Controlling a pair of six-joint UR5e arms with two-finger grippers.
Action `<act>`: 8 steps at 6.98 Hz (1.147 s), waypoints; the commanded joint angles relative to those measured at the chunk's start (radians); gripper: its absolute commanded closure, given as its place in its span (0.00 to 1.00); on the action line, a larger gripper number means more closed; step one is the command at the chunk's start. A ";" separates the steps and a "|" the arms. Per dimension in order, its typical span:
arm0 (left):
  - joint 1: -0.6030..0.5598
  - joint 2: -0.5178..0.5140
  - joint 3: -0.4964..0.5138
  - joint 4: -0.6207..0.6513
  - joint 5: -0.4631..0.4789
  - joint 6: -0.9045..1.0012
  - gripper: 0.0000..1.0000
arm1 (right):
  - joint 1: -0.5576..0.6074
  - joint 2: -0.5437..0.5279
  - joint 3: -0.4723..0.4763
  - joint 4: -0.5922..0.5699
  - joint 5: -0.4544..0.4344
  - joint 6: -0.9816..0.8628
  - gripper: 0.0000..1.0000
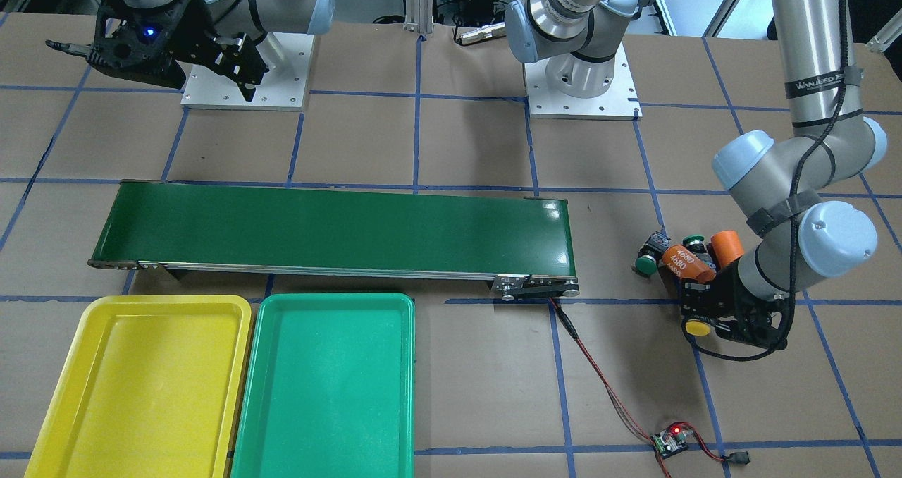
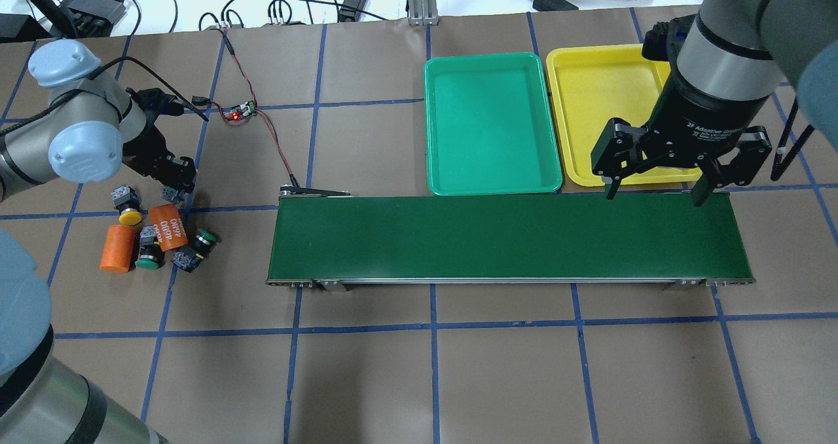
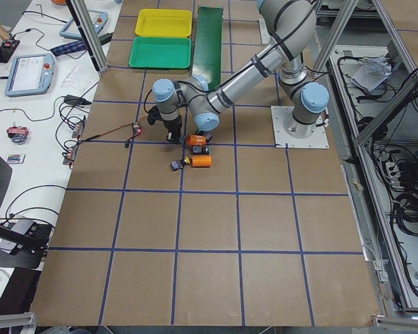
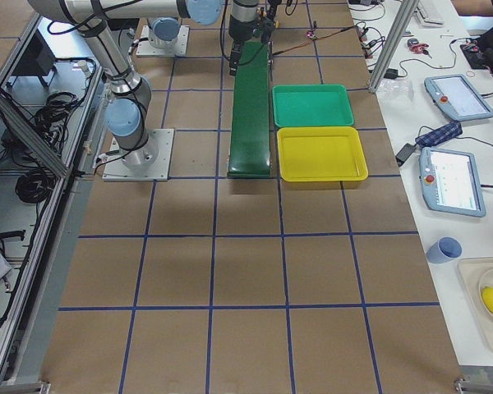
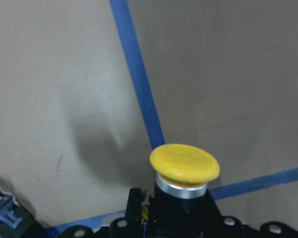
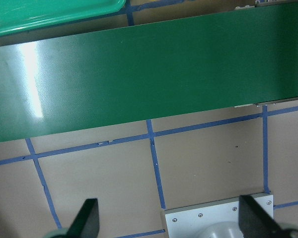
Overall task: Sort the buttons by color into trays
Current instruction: 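Carry the yellow-cap button with the left gripper onto the conveyor and release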
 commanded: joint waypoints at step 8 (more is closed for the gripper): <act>-0.419 0.239 -0.179 -0.202 -0.090 -0.841 1.00 | 0.000 0.003 0.000 -0.002 0.000 -0.001 0.00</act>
